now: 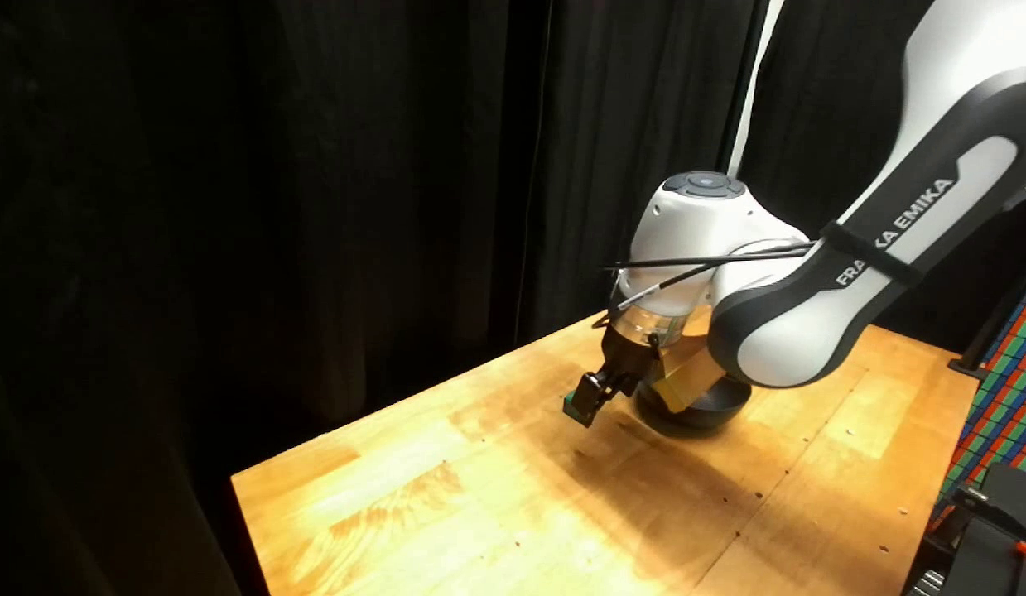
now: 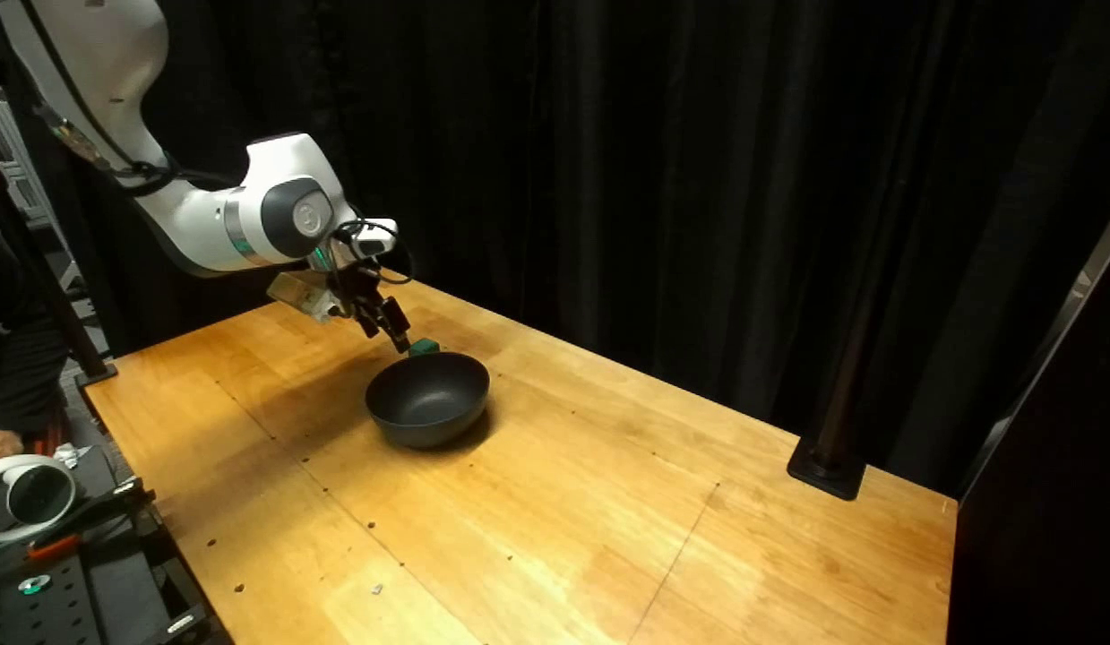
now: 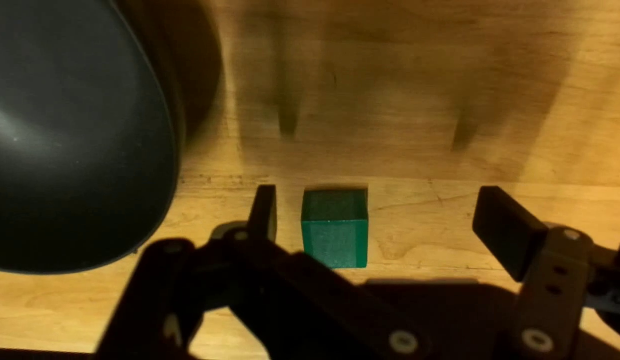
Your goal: Pick up the green object from the table and put it in the bowl
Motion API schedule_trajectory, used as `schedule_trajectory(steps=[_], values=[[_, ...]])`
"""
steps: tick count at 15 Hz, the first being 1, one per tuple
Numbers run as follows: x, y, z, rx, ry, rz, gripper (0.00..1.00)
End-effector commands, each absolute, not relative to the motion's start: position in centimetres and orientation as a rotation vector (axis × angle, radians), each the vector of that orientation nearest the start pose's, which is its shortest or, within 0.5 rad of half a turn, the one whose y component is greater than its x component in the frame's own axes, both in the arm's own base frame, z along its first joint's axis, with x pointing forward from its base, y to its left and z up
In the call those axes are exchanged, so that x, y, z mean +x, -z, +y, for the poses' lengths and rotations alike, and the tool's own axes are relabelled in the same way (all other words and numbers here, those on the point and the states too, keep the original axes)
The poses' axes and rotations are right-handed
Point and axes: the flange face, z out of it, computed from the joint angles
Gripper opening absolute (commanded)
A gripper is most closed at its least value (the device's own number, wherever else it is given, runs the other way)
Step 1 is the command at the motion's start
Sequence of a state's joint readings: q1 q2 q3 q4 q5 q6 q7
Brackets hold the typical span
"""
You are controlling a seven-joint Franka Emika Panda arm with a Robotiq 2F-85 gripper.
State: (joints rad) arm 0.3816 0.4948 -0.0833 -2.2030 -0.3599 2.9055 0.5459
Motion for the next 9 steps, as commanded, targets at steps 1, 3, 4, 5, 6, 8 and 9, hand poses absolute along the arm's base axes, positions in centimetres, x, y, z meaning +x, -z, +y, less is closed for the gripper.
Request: schedule_trajectory(steps=[1, 3, 4, 5, 6, 8, 9], values=[[55.6, -15.7, 19.6, -3.162, 0.508, -0.127, 1.0], [56.2, -15.0, 19.8, -3.166, 0.543, -0.109, 1.0], [56.4, -14.7, 19.9, -3.169, 0.566, -0.106, 1.0], [56.6, -14.4, 20.0, -3.177, 0.594, -0.098, 1.0], [56.9, -14.2, 20.0, -3.18, 0.618, -0.087, 1.0], [57.2, -13.8, 20.2, -3.186, 0.661, -0.056, 1.0], [57.3, -13.6, 20.2, -3.196, 0.674, -0.047, 1.0]])
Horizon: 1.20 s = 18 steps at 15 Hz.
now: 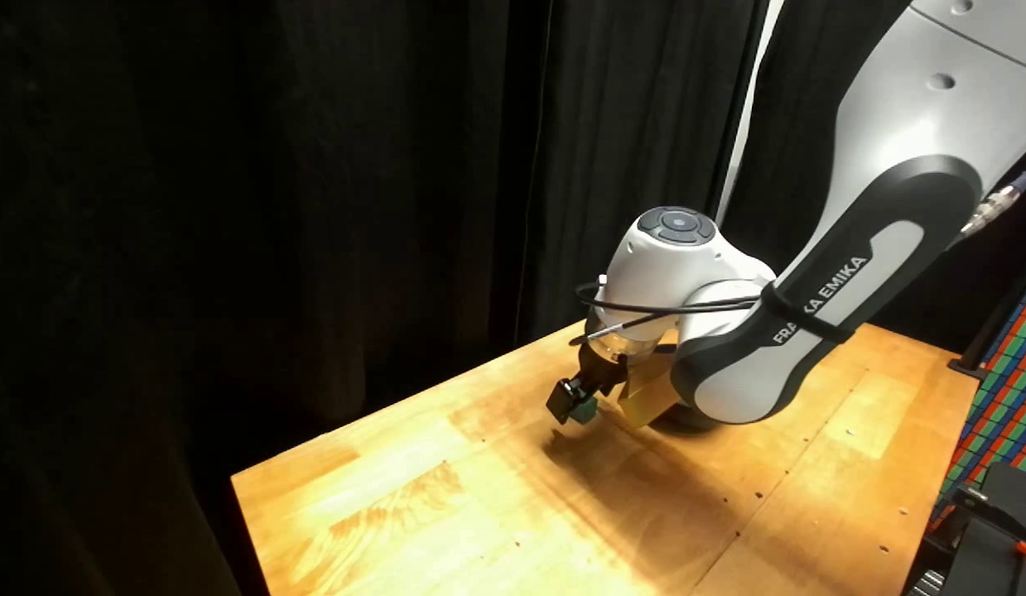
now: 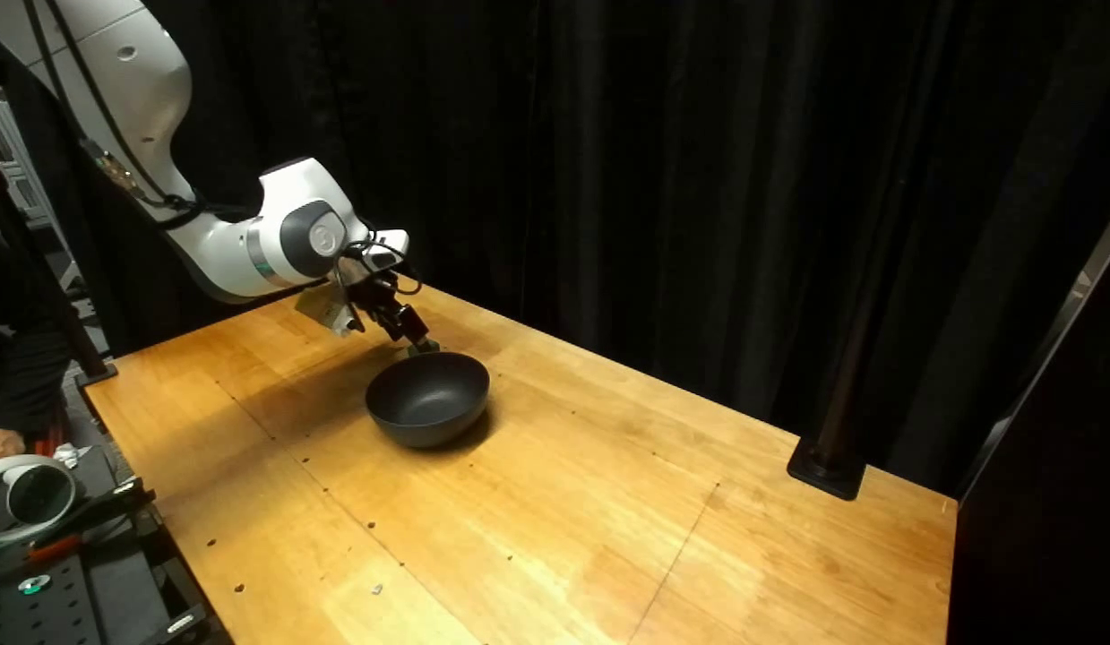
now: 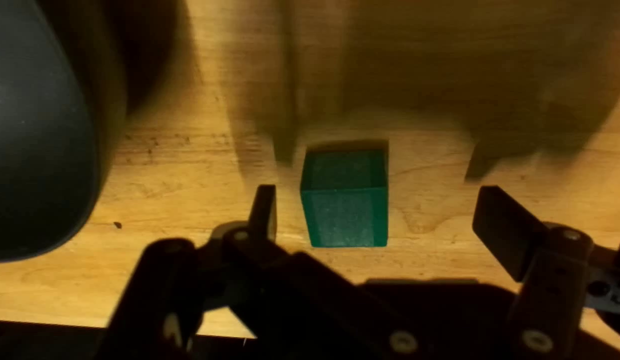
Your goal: Pick up the green object from the table and put it in the bowl
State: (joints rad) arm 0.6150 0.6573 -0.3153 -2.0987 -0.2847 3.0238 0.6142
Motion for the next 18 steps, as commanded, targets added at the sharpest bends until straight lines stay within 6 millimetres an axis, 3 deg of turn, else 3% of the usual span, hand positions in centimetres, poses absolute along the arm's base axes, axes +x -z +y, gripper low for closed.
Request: schedule_trajectory(steps=[1, 3, 7, 9, 13, 15, 18], values=[[57.4, -13.4, 20.3, -3.201, 0.686, -0.04, 0.75], [57.5, -13.0, 20.4, -3.219, 0.701, -0.028, 0.66], [57.3, -12.3, 20.6, -3.234, 0.655, 0.009, 0.33], [56.9, -13.1, 20.8, -3.223, 0.633, 0.02, 0.18], [55.9, -16.9, 18.2, -3.235, 0.692, 0.058, 0.17], [56.4, -19.5, 15.7, -3.263, 0.765, 0.113, 0.17], [56.5, -23.0, 11.7, -3.316, 0.736, 0.222, 0.17]])
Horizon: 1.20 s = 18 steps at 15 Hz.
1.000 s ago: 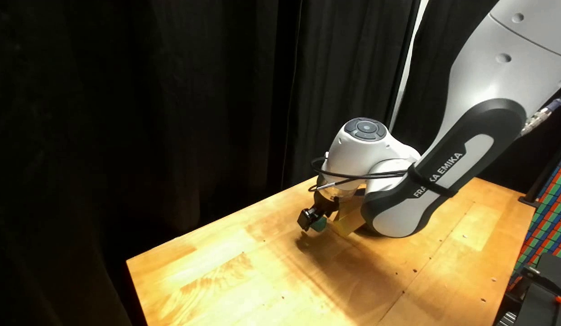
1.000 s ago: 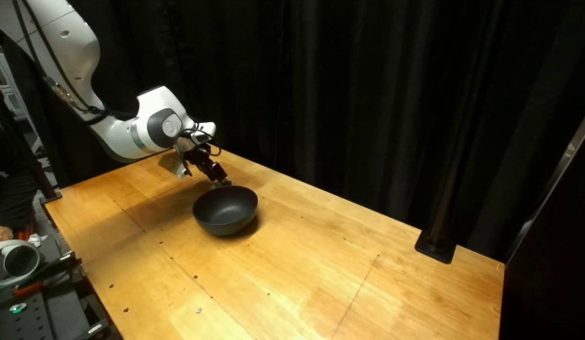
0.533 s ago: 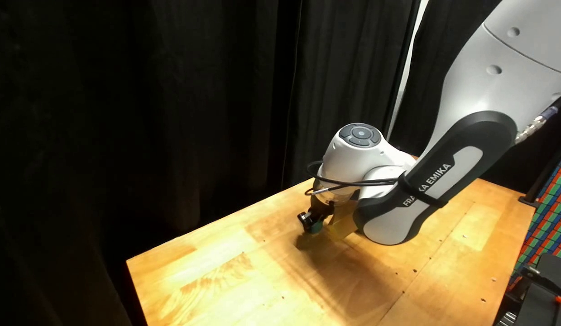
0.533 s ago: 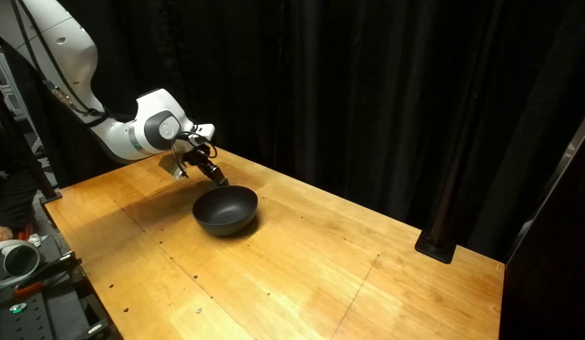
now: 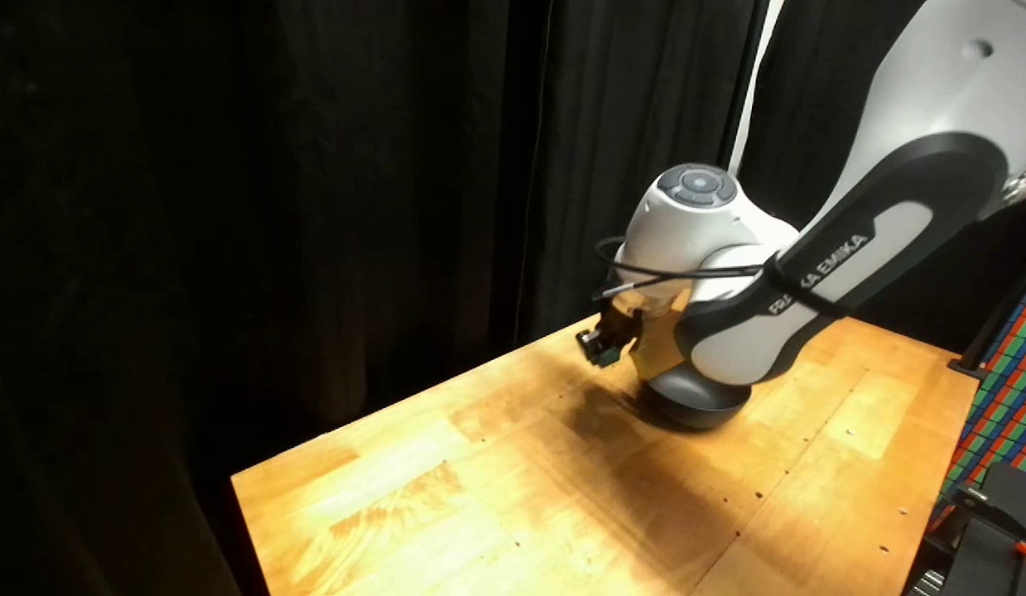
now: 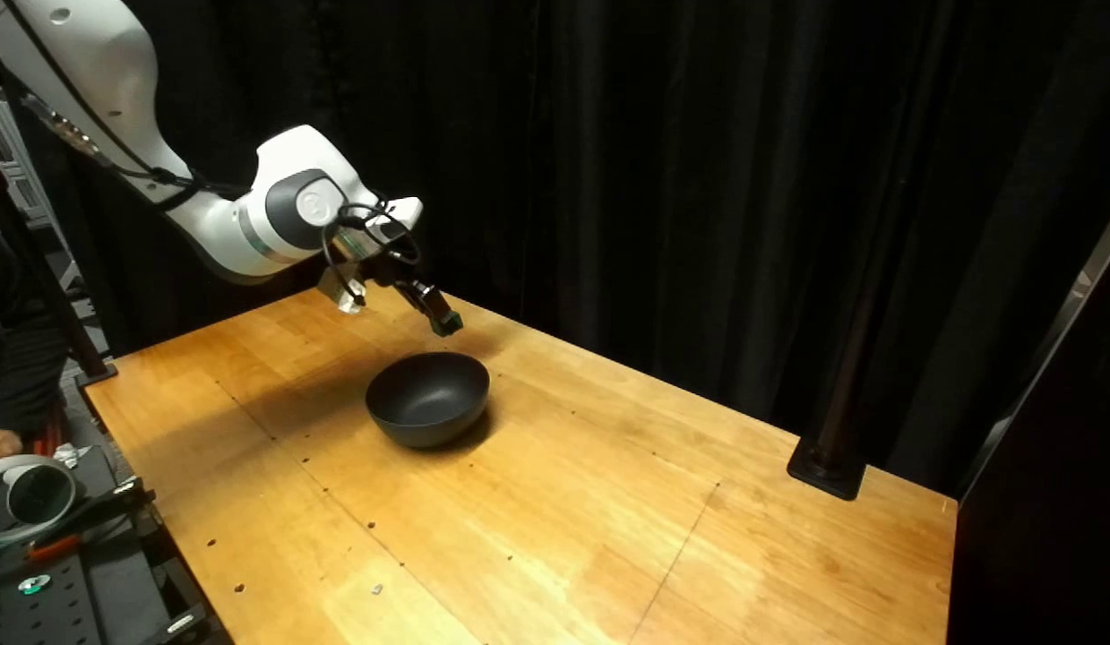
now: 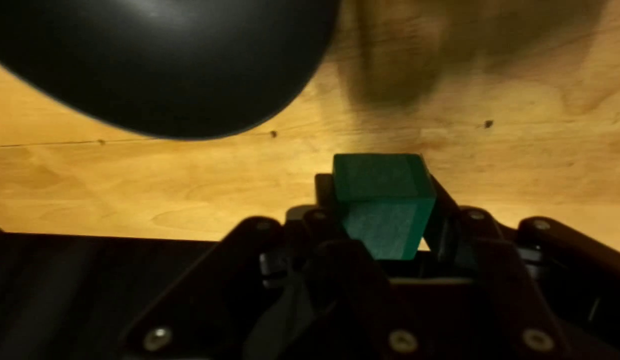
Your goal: Pick up the green object from the table and put it in the bowl
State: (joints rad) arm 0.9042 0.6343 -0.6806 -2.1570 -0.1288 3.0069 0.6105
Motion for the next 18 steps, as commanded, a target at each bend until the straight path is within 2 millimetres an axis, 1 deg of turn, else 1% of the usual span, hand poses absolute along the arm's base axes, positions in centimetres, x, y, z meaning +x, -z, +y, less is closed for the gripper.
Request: schedule_trajectory(steps=[1, 3, 4, 7, 9, 10, 11, 12, 13, 15, 16, 17, 18], values=[[56.4, -23.9, 10.3, -3.336, 0.701, 0.253, 0.17], [55.9, -25.0, 7.9, -3.387, 0.571, 0.319, 0.17], [55.4, -25.2, 6.8, -3.408, 0.481, 0.338, 0.17], [54.4, -25.8, 4.8, -3.433, 0.276, 0.345, 0.17], [53.4, -25.8, 4.1, -3.409, 0.127, 0.317, 0.21], [53.1, -25.6, 4.0, -3.396, 0.07, 0.309, 0.67], [52.8, -25.6, 3.7, -3.383, 0.035, 0.309, 0.69], [52.5, -26.1, 3.3, -3.365, 0.018, 0.305, 0.74], [52.3, -26.5, 2.9, -3.351, 0.009, 0.304, 0.83], [51.8, -28.9, 1.1, -3.323, -0.008, 0.251, 0.97], [51.4, -30.3, 0.0, -3.304, -0.025, 0.22, 1.0], [51.0, -31.5, -0.9, -3.285, -0.051, 0.174, 1.0], [50.3, -33.1, -2.0, -3.269, -0.071, 0.135, 1.0]])
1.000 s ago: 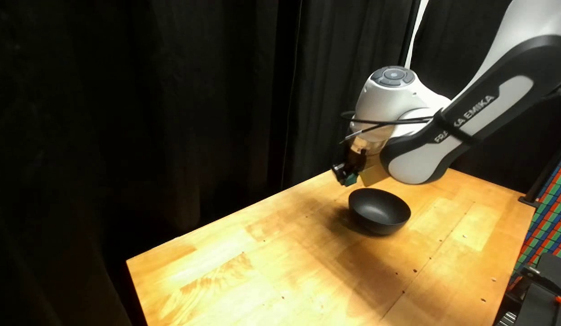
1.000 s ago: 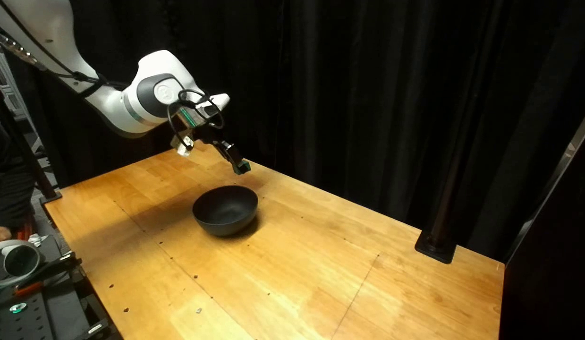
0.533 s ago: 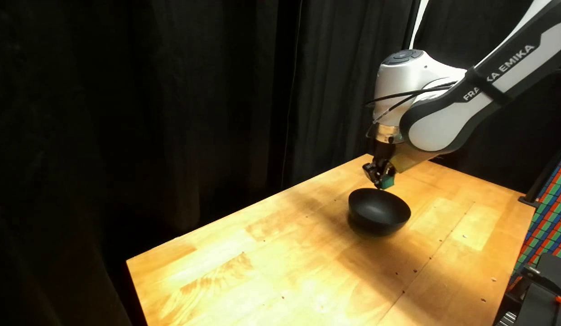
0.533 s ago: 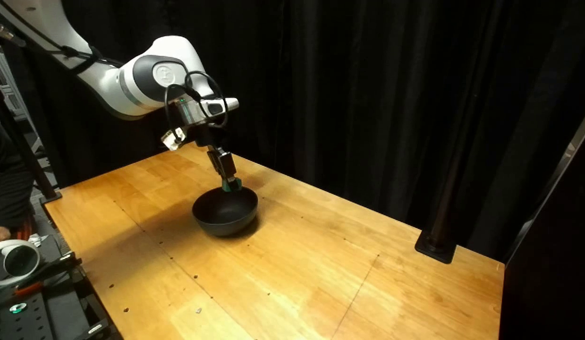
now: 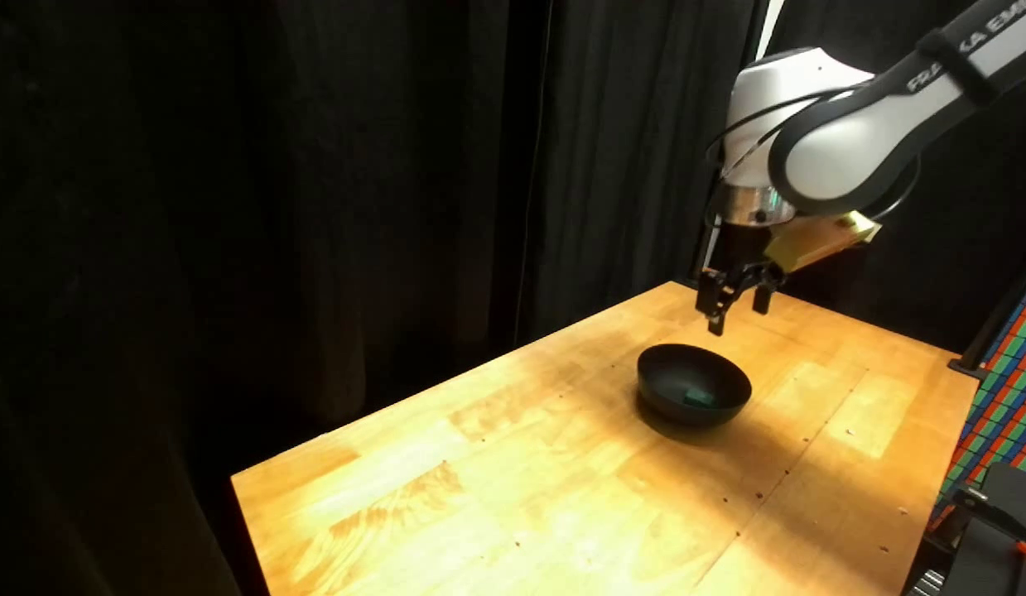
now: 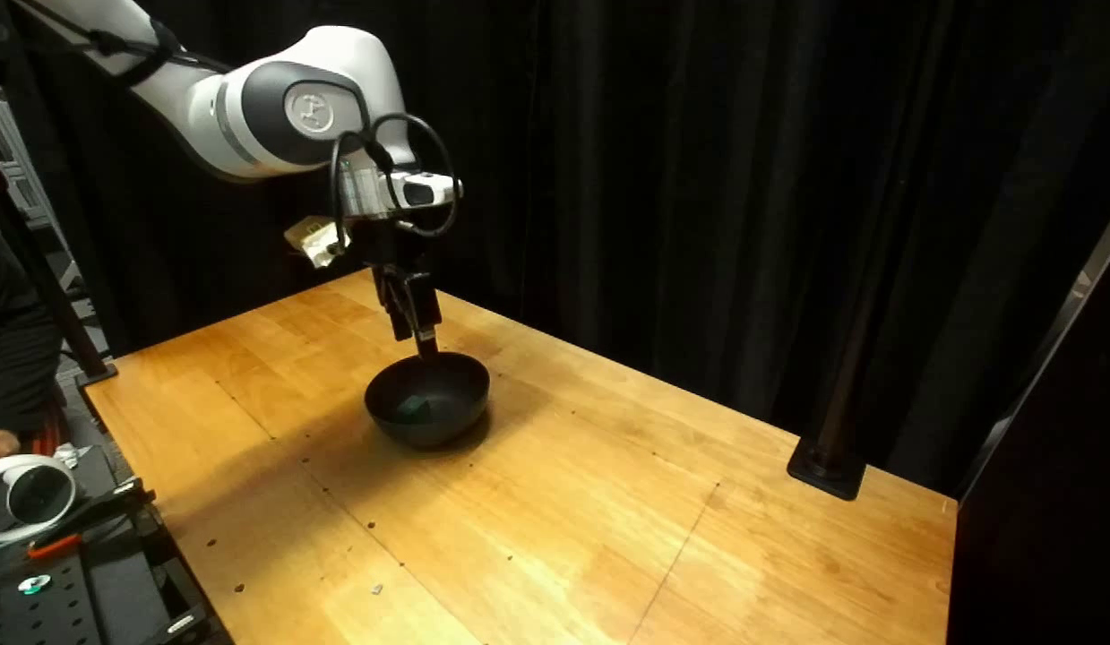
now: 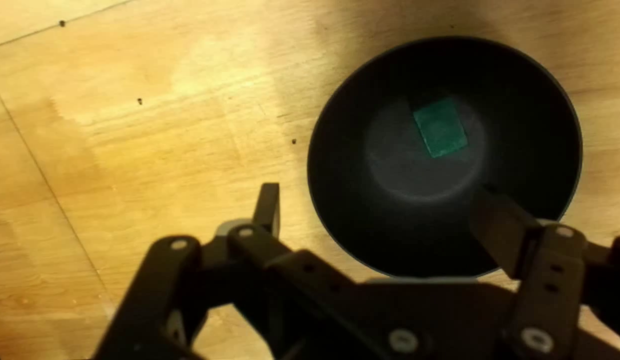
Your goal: Pick up the green object from the table and put it in the bowl
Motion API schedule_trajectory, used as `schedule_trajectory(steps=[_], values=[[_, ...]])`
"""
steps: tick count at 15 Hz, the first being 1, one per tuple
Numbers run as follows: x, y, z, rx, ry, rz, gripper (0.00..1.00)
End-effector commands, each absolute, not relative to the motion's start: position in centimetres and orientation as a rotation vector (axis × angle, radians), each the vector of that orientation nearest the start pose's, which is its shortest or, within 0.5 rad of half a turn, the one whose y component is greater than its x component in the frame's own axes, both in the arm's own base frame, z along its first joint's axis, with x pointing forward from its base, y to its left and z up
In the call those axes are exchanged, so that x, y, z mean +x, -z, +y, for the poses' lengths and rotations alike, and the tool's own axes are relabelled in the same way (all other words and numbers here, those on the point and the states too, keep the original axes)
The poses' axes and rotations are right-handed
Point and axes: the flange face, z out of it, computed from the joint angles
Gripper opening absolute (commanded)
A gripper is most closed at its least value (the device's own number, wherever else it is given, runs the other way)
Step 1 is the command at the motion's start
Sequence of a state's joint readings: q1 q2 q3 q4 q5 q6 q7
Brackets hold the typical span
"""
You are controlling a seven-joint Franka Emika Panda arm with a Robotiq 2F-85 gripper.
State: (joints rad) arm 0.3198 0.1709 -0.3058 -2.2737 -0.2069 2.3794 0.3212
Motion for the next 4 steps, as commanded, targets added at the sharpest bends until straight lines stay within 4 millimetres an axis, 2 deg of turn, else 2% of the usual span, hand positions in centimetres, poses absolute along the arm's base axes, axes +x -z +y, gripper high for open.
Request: schedule_trajectory(steps=[1, 3, 4], values=[[49.9, -34.5, -3.0, -3.249, -0.104, 0.102, 1.0], [48.5, -37.0, -4.3, -3.184, -0.169, -0.017, 1.0], [50.4, -34.4, -3.9, -3.24, -0.158, 0.083, 1.0]])
